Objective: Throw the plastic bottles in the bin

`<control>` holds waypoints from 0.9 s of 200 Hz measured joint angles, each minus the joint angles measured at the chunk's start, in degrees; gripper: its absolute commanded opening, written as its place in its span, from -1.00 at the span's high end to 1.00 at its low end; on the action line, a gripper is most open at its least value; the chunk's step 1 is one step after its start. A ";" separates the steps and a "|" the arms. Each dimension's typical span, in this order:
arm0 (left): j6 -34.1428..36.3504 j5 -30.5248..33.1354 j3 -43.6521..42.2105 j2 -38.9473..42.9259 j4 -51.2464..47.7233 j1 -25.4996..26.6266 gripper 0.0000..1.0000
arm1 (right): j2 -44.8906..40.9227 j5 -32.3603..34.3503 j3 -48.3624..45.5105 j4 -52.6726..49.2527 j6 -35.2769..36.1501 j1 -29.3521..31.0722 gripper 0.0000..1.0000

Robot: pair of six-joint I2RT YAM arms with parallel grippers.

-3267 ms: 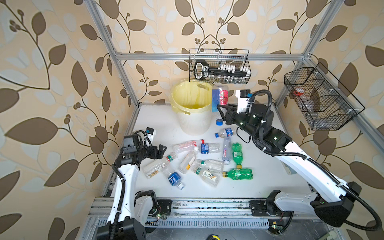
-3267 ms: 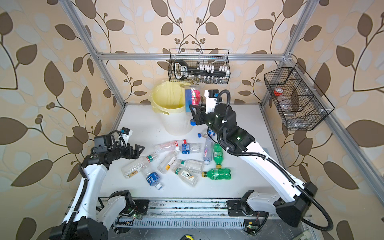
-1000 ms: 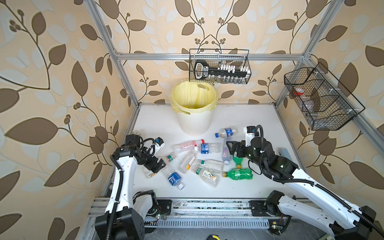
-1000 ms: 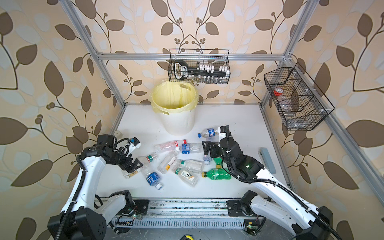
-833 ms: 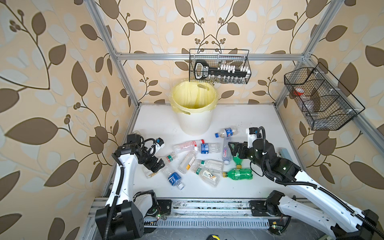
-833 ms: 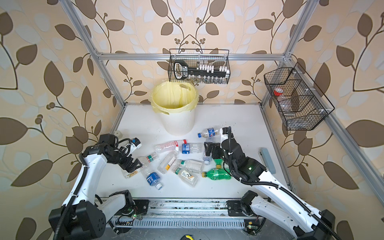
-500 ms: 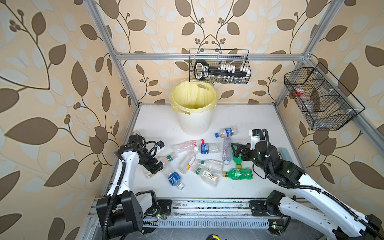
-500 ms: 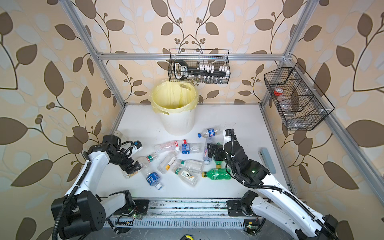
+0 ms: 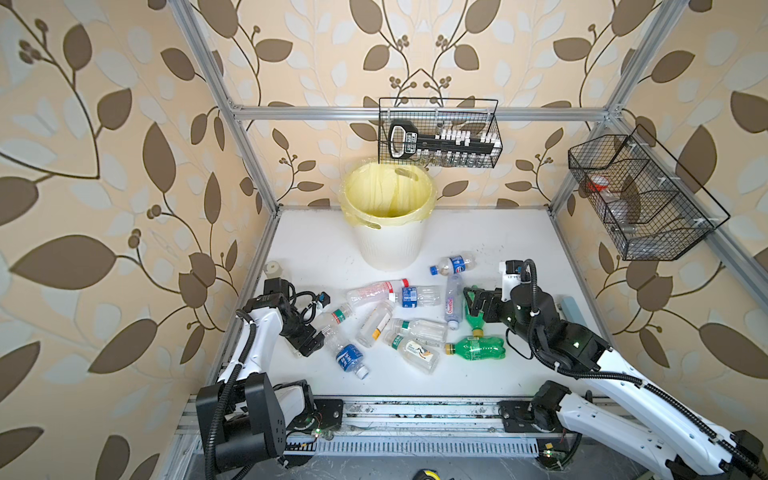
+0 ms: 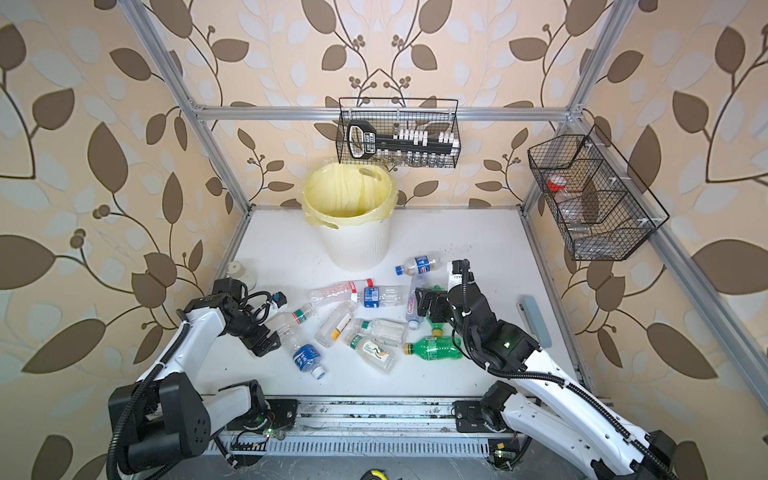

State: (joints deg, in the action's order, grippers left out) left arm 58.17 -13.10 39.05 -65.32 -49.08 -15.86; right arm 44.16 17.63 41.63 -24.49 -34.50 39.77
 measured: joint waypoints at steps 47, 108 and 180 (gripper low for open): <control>-0.02 0.13 0.00 -2.43 2.27 0.00 -0.93 | 0.09 0.00 0.00 0.00 0.00 -0.02 -1.00; -0.02 0.11 0.00 -3.82 2.95 0.00 -0.72 | 0.02 0.00 -0.02 0.00 -0.04 -0.02 -1.00; 0.15 0.04 -1.66 -3.82 3.52 0.00 -0.51 | -0.81 0.02 -1.09 -0.04 -0.48 -0.02 -1.00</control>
State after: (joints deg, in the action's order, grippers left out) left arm 58.33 -13.06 37.39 -69.14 -45.56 -15.86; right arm 43.35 17.65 40.53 -24.53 -34.98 39.75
